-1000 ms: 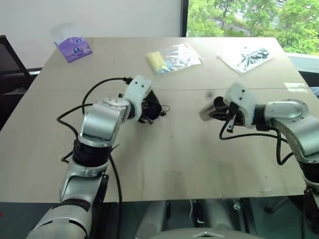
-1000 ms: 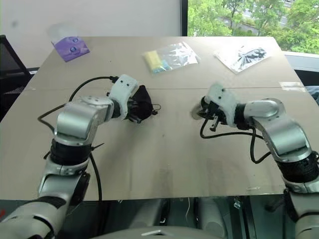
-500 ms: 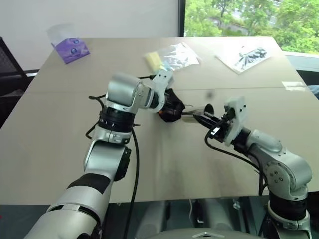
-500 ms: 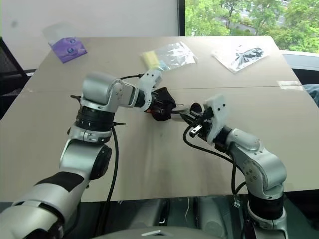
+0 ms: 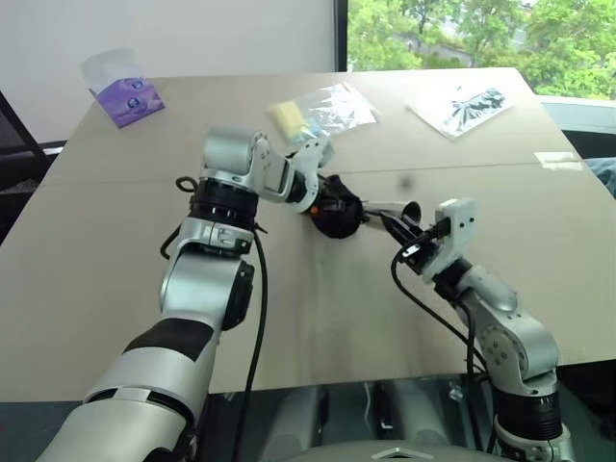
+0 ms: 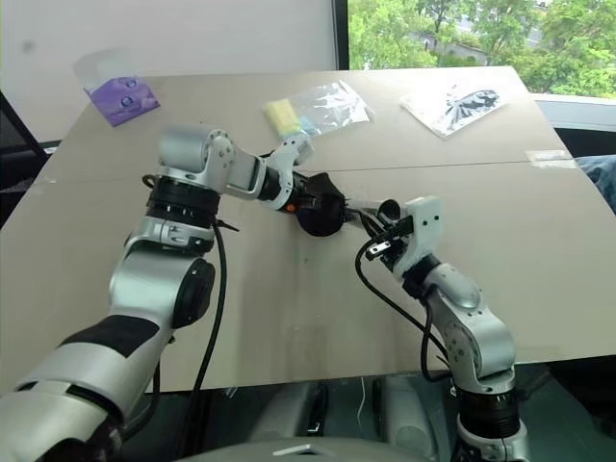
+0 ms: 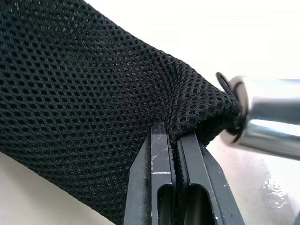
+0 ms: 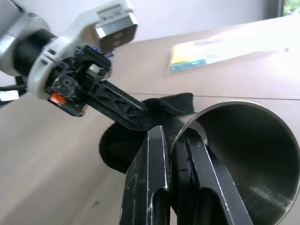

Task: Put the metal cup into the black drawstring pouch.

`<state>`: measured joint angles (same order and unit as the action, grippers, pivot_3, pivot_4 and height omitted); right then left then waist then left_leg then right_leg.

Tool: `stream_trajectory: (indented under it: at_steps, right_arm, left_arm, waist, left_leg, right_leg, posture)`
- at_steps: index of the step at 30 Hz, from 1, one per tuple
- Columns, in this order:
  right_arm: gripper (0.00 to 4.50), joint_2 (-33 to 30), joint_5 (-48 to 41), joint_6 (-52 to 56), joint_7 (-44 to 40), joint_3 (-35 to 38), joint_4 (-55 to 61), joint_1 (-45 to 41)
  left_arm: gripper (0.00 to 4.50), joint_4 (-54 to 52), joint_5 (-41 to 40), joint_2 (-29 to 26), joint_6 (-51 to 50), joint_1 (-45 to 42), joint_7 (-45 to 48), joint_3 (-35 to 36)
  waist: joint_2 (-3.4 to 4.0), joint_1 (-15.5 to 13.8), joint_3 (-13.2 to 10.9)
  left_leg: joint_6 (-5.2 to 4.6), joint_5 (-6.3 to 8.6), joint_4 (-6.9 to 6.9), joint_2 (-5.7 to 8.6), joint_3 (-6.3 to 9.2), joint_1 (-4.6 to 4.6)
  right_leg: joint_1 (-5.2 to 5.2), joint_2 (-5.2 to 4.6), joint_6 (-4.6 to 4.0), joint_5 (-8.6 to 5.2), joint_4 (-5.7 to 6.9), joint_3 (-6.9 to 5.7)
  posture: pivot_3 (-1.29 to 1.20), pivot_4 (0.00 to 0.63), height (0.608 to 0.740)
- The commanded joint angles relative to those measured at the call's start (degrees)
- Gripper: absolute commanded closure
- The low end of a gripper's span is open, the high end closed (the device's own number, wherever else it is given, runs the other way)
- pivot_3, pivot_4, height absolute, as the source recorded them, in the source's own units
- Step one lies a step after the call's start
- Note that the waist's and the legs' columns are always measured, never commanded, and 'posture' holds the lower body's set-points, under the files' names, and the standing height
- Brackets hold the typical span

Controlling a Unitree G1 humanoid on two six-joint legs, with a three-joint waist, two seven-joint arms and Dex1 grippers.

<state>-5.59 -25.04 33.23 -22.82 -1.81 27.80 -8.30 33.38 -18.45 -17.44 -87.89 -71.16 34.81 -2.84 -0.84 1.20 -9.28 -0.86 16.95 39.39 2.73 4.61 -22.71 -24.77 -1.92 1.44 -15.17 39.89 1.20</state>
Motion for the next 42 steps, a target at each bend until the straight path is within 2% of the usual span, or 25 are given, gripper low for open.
stream_trajectory:
  at_steps: [1, 8, 20, 25, 33, 38, 42]
  right_arm:
    - [4.44, 1.04, -8.66, -0.37, -4.13, 0.22, 3.98, 1.31]
    - [4.44, 2.04, -11.71, -3.98, -7.93, -0.25, -2.23, 1.94]
    - [4.44, 3.16, -1.09, -15.25, -5.94, -1.4, -20.53, -4.25]
    - [4.44, 2.32, 4.93, -18.16, -7.28, -6.45, -24.22, -5.49]
    - [4.44, 8.99, -1.24, -19.29, -13.23, -6.16, -30.04, -8.91]
    - [4.44, 7.09, 11.09, -28.7, -11.5, -10.25, -41.9, -15.29]
    - [4.44, 3.06, 22.09, -39.72, -14.29, -17.27, -46.99, -20.88]
  left_arm:
    - [4.5, 3.65, -1.06, 0.82, 0.35, -2.52, -0.4, 2.45]
    - [4.5, 1.72, -1.8, 1.36, -0.57, -3.27, 0.78, -1.66]
    - [4.5, -6.24, -3.96, 1.21, -4.4, -0.87, -1.36, -0.5]
    - [4.5, -10.47, -5.26, 0.6, -4.61, 1.56, -2.71, -2.03]
    - [4.5, -18.34, -7.09, -0.27, -4.61, 4.76, -4.59, -0.55]
    - [4.5, -23.88, -10.37, -1.62, -4.61, 5.97, -6.28, -0.24]
    - [4.5, -28.76, -13.68, -2.86, -4.61, 8.23, -7.97, -0.45]
  waist:
    - [0.0, -0.01, 0.0]
    - [0.0, 0.01, 0.0]
    - [0.0, 0.78, 0.0]
    - [0.01, 1.23, 0.01]
    - [0.02, 1.31, 0.04]
    - [0.02, 1.29, 0.04]
    - [0.02, 1.34, 0.04]
  left_leg:
    - [0.0, 0.0, 0.0, 0.0, 0.0, 0.0]
    - [0.0, 0.0, 0.01, 0.0, 0.0, 0.0]
    - [0.0, 0.0, 0.0, 0.0, -0.01, 0.0]
    - [0.01, 0.0, 0.0, -0.01, -0.02, 0.02]
    - [0.02, -0.01, 0.0, -0.04, -0.04, 0.09]
    - [0.02, -0.01, 0.02, -0.01, -0.06, 0.08]
    - [0.04, -0.02, 0.0, -0.03, -0.03, 0.09]
  right_leg:
    - [0.0, 0.0, 0.0, 0.0, 0.0, 0.0]
    - [0.0, 0.0, 0.0, 0.0, 0.01, 0.0]
    - [-0.02, -0.01, 0.0, 0.0, 0.02, 0.03]
    - [-0.02, -0.01, 0.0, 0.0, 0.04, 0.06]
    - [0.0, 0.01, 0.0, 0.0, 0.09, 0.09]
    - [0.0, -0.01, 0.0, 0.01, 0.08, 0.11]
    - [-0.01, 0.0, 0.0, 0.01, 0.09, 0.08]
  posture:
    - [0.0, 0.15, 0.74]
    - [0.0, 0.15, 0.74]
    - [0.0, 0.15, 0.74]
    - [0.0, 0.15, 0.74]
    - [0.0, 0.15, 0.74]
    - [0.0, 0.15, 0.74]
    - [0.0, 0.15, 0.74]
